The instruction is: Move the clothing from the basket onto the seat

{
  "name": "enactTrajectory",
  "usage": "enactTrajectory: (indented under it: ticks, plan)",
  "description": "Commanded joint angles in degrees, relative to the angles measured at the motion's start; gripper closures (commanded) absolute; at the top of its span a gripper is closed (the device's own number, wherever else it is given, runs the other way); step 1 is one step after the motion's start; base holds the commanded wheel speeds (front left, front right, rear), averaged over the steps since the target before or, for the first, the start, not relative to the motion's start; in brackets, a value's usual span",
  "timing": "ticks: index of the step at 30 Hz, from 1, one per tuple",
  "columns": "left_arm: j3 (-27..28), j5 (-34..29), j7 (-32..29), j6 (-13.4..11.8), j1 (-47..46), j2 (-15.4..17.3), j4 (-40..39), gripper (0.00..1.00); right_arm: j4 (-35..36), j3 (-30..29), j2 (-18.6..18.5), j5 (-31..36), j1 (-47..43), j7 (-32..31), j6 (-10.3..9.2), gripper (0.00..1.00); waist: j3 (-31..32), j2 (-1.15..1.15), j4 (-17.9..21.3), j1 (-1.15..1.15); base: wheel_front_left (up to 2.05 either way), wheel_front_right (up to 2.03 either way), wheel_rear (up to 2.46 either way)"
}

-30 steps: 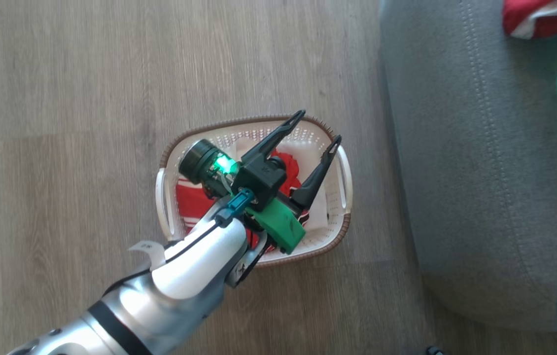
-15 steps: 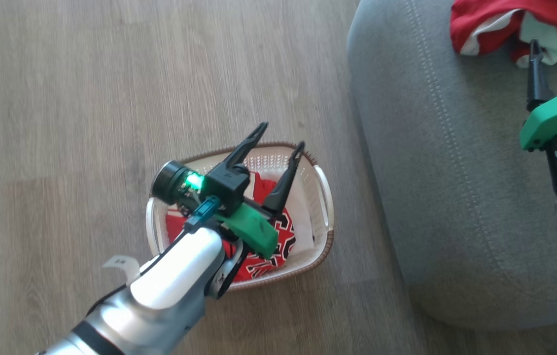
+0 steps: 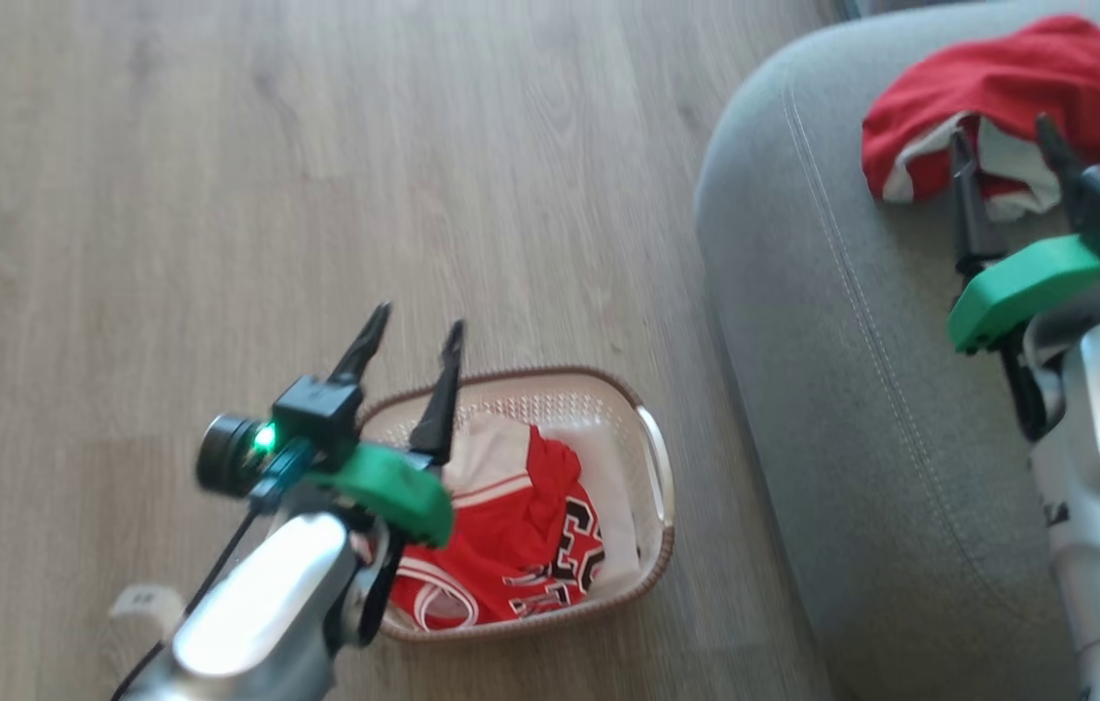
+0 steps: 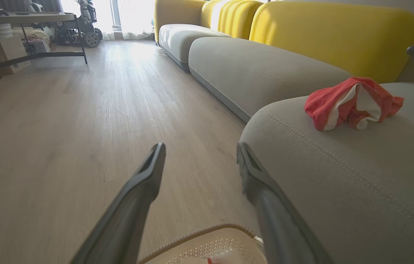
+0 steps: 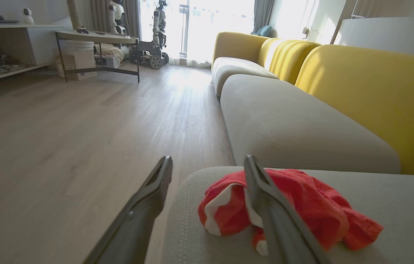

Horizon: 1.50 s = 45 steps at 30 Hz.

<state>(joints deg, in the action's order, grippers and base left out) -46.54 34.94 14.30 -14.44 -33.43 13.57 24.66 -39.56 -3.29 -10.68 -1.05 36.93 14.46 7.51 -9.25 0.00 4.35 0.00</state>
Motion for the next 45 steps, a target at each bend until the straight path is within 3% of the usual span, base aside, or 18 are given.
enactTrajectory:
  ticks: [1,8,16,31,45]
  plan:
    - [3.05,0.24,0.68,-0.61,0.46,2.35,-1.87,0.00,2.24,1.19,0.79,-0.47,-0.30,0.53,-0.02,0.00,2.67,0.00,-1.83,0.00,0.00,0.00,0.00]
    - [8.46,0.57,0.69,-2.22,8.54,5.74,-4.20,0.00,4.71,0.79,4.60,0.23,-5.50,-0.25,-0.02,0.00,7.25,0.00,-4.18,0.00,0.00,0.00,0.00]
    - [12.98,1.09,0.69,-4.10,17.13,8.21,-7.86,0.00,12.52,0.88,7.34,-0.72,-14.32,-0.93,-0.02,0.00,9.94,0.00,-5.90,0.00,0.00,0.00,0.00]
    - [17.46,0.78,0.70,-6.64,28.87,9.61,-14.51,0.00,25.17,3.95,7.79,-9.35,-29.78,-3.71,-0.02,0.00,11.95,0.00,-7.38,0.00,0.00,0.00,0.00]
    - [20.70,0.15,0.70,-5.90,32.92,9.33,-15.26,0.00,29.15,5.26,7.80,-11.69,-37.06,-5.78,-0.02,0.00,12.84,0.00,-8.44,0.00,0.00,0.00,0.00]
